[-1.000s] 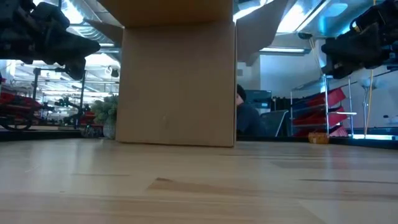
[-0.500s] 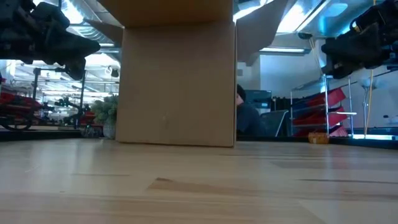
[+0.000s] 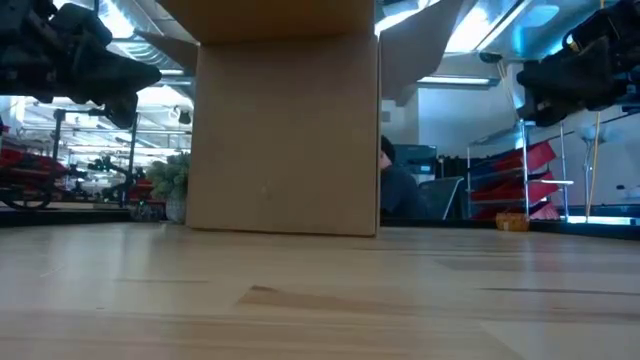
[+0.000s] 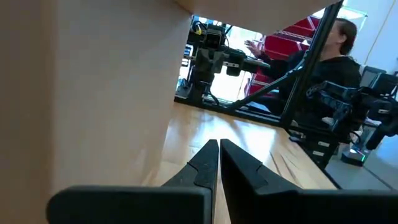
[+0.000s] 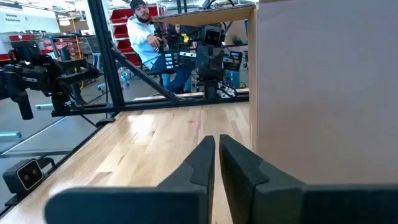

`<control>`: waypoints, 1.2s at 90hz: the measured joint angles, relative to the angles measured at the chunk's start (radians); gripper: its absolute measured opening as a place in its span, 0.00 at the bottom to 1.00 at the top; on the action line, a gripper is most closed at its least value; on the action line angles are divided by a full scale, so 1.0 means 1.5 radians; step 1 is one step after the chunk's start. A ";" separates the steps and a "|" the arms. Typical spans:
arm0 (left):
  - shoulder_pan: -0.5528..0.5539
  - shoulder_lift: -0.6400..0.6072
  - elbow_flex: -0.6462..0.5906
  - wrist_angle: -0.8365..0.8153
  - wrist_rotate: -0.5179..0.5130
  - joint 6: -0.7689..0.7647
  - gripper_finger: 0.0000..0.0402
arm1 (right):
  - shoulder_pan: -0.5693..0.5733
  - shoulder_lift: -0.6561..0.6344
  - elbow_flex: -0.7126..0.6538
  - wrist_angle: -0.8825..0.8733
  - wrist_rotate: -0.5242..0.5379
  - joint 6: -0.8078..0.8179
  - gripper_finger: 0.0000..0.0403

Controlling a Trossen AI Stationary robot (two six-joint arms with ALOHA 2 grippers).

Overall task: Wrap mug
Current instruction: Return to Home Position

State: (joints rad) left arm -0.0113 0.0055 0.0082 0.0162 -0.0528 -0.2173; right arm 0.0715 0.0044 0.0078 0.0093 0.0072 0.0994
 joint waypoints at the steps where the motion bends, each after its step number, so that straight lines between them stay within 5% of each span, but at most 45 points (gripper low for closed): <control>1: 0.000 0.000 0.000 0.000 0.000 0.000 0.00 | 0.000 0.000 0.000 0.000 0.000 0.000 0.02; 108: 0.000 0.000 0.000 0.000 -0.001 -0.020 0.00 | 0.000 0.000 0.000 0.000 0.000 0.000 0.02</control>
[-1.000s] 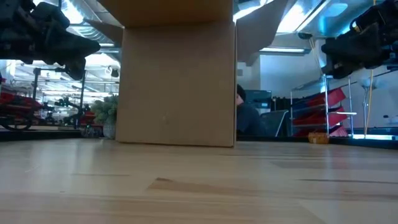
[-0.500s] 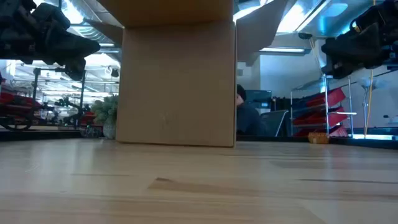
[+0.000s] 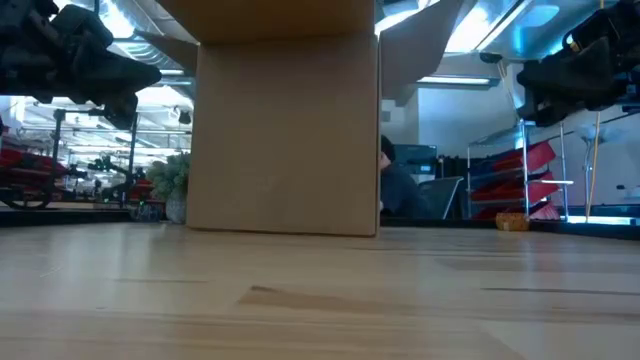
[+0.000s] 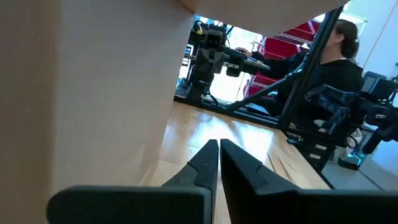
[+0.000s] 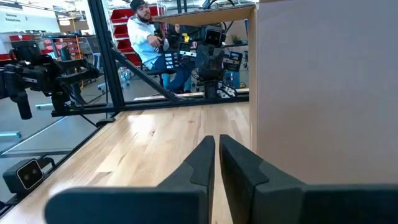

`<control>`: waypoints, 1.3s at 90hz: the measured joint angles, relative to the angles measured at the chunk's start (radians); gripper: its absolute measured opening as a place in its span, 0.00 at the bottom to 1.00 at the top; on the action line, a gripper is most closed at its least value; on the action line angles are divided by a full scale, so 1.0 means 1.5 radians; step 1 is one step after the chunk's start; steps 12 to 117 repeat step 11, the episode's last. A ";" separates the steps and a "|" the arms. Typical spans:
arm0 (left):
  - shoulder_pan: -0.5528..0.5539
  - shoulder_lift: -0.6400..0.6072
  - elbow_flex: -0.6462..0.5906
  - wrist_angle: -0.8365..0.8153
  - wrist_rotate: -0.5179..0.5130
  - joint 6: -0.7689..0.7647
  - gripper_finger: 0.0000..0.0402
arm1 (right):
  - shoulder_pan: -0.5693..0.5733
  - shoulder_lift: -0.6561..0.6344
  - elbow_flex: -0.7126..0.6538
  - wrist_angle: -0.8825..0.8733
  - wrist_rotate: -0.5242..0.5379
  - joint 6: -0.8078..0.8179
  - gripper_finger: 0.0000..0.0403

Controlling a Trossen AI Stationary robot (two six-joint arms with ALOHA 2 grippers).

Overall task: Wrap mug
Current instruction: Return to Home Position

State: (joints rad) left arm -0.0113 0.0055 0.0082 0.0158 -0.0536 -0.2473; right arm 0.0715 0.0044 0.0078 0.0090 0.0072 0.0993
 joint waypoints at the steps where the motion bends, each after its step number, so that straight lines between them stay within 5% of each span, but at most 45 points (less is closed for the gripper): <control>1: 0.000 0.000 0.000 0.000 0.000 0.000 0.00 | 0.000 0.000 0.000 0.000 0.000 0.000 0.02; 117: 0.000 0.000 0.000 0.000 0.000 0.000 0.00 | 0.000 0.000 0.000 0.000 0.000 0.000 0.02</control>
